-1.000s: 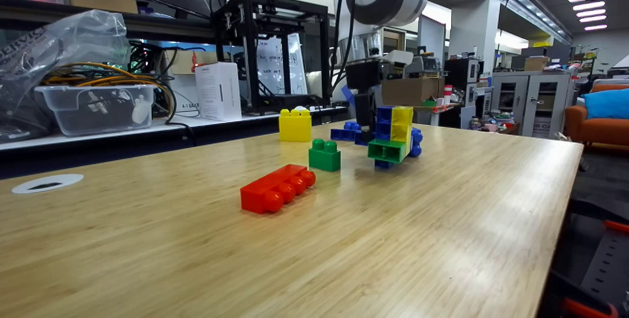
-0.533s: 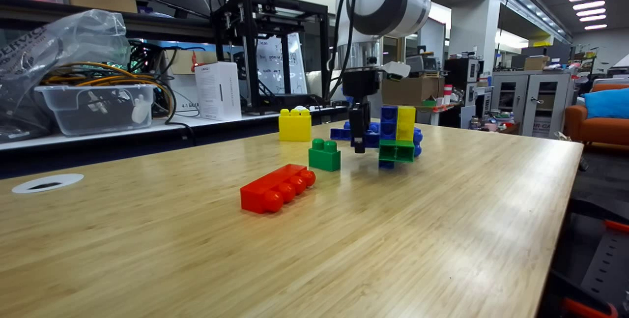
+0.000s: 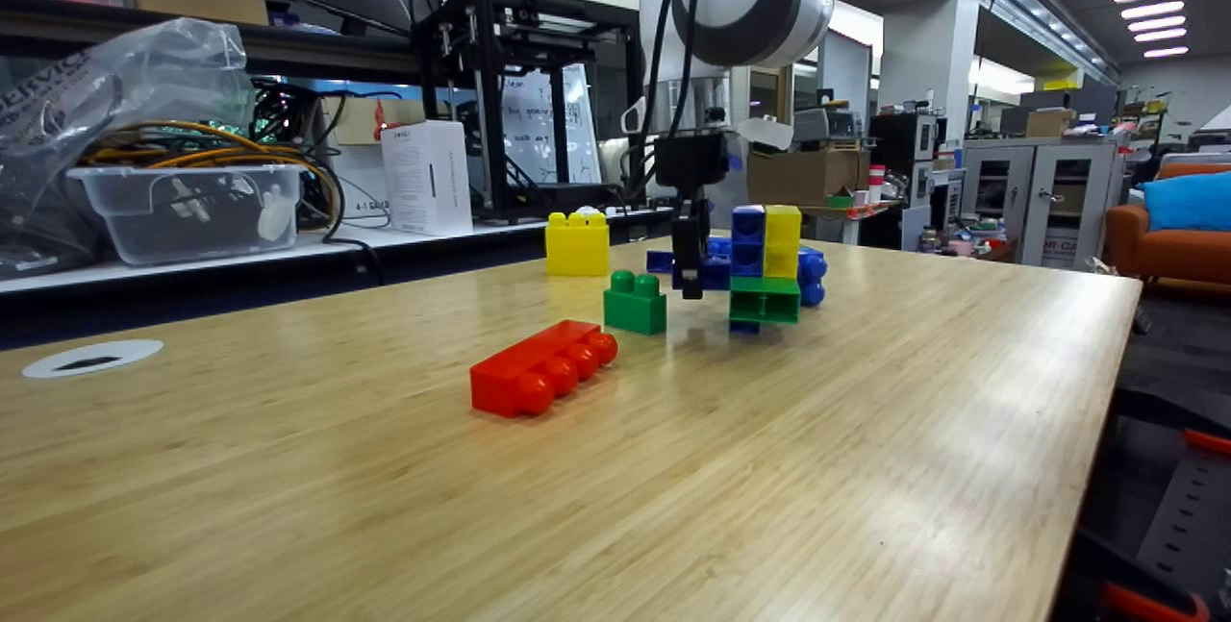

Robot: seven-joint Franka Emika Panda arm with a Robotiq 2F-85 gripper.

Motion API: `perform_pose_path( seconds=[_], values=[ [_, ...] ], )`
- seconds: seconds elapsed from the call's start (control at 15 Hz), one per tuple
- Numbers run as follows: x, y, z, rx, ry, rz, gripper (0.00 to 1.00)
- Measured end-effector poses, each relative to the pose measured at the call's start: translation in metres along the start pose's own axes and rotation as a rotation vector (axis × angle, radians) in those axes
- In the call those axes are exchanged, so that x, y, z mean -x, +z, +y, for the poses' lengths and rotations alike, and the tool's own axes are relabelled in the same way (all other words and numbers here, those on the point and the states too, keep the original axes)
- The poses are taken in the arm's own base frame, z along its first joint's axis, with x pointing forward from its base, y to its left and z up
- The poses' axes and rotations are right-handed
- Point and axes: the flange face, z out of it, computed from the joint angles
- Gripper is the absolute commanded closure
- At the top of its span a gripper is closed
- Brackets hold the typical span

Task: Put the stack of blocks upright

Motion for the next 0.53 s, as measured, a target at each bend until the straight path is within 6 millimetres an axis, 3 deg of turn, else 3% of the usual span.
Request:
perform_pose_path(
  seconds=[0.53],
  values=[
    [-0.024,-0.054,-0.033,0.293,-0.094,0.064,0.82]
  ],
)
